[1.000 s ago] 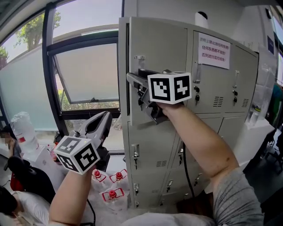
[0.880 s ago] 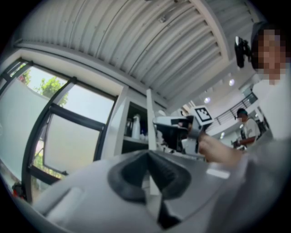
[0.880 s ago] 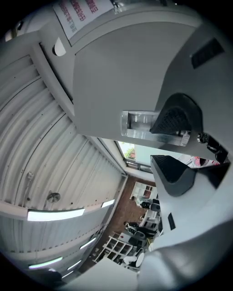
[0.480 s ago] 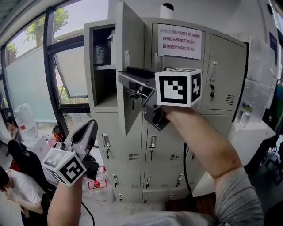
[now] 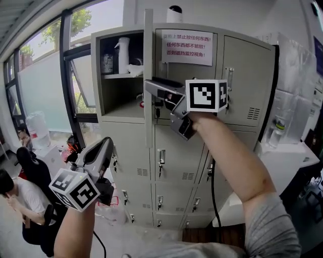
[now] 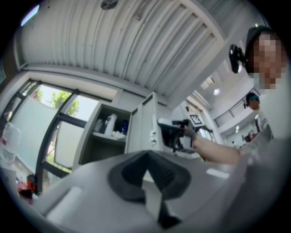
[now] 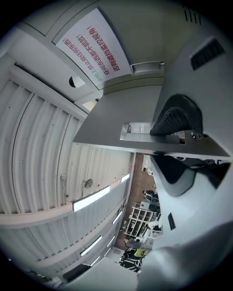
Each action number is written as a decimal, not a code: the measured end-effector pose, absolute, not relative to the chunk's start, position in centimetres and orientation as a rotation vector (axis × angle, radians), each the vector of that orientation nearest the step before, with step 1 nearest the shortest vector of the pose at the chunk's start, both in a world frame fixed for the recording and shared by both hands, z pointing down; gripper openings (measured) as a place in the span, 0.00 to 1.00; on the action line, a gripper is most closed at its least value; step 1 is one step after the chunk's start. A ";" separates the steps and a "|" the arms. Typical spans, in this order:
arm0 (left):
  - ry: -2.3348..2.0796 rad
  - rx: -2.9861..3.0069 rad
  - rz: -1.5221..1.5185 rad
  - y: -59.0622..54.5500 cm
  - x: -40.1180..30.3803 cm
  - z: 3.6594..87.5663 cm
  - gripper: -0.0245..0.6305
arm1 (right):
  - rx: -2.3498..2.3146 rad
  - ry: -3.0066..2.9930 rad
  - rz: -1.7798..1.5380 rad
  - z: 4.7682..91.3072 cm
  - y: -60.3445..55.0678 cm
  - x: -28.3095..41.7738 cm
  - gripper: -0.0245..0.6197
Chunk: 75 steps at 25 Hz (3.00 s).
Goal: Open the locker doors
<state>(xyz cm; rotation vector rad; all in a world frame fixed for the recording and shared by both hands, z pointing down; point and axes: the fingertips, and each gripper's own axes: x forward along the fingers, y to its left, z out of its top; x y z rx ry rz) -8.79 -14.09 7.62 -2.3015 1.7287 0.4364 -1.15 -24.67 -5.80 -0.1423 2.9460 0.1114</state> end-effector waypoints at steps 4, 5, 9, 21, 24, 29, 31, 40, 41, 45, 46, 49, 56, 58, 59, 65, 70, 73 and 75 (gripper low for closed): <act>1.740 -2.299 0.424 -13.8 -7.0 8.1 0.04 | -0.187 2.935 0.188 -5.4 -24.8 0.0 0.24; 1.741 -2.301 0.423 -13.8 -6.6 8.2 0.05 | -0.201 2.935 0.215 -5.2 -24.7 0.3 0.24; 1.736 -2.315 0.424 -13.9 -5.3 8.8 0.05 | -0.247 2.882 0.261 -3.7 -23.2 3.3 0.26; 1.729 -2.574 0.426 -15.7 0.6 29.5 0.04 | -0.467 3.077 -0.069 32.4 -19.2 12.1 0.12; 1.736 -2.651 0.404 -15.6 1.6 34.0 0.04 | -0.499 3.101 -0.190 35.9 -18.9 12.9 0.12; 1.738 -2.644 0.431 -15.3 0.5 33.6 0.04 | -0.537 3.093 -0.154 35.5 -19.1 13.0 0.12; 1.720 -2.653 0.425 -15.2 0.0 33.2 0.04 | -0.569 3.082 -0.153 35.4 -19.2 12.8 0.12; 1.618 -2.810 0.382 -17.9 -4.3 35.4 0.04 | -0.896 3.005 -0.118 35.5 -23.6 12.2 0.12; 1.592 -2.831 0.376 -18.5 -4.8 35.5 0.04 | -0.966 2.991 -0.109 35.6 -24.5 12.7 0.12; 1.479 -2.907 0.353 -21.3 -6.0 36.4 0.04 | -1.305 2.896 -0.089 35.7 -29.7 16.2 0.16; 1.451 -2.925 0.351 -22.1 -5.9 36.6 0.04 | -1.392 2.864 -0.096 35.7 -31.1 17.4 0.18; 1.378 -2.950 0.345 -24.5 -5.1 36.8 0.04 | -1.581 2.764 -0.144 35.9 -35.2 20.4 0.23; 1.306 -2.923 0.296 -28.3 0.8 36.4 0.04 | -1.746 2.751 -0.064 36.2 -42.3 23.8 0.26; 1.331 -2.922 0.287 -29.3 2.5 36.8 0.04 | -1.758 2.756 -0.050 36.6 -44.0 24.3 0.27; 1.344 -2.924 0.283 -29.7 3.4 37.0 0.04 | -1.763 2.751 -0.045 36.6 -44.8 24.5 0.27; 1.404 -2.924 0.248 -31.1 7.3 38.2 0.04 | -1.761 2.749 -0.042 36.7 -48.2 25.0 0.28; 1.426 -2.917 0.247 -31.7 8.4 38.4 0.04 | -1.749 2.782 -0.051 37.0 -49.6 24.3 0.29; 1.435 -2.918 0.260 -32.0 8.7 38.3 0.04 | -1.719 2.806 -0.077 37.3 -50.1 23.8 0.29; 1.438 -2.921 0.268 -32.1 8.8 38.1 0.04 | -1.683 2.820 -0.100 37.5 -50.1 23.5 0.28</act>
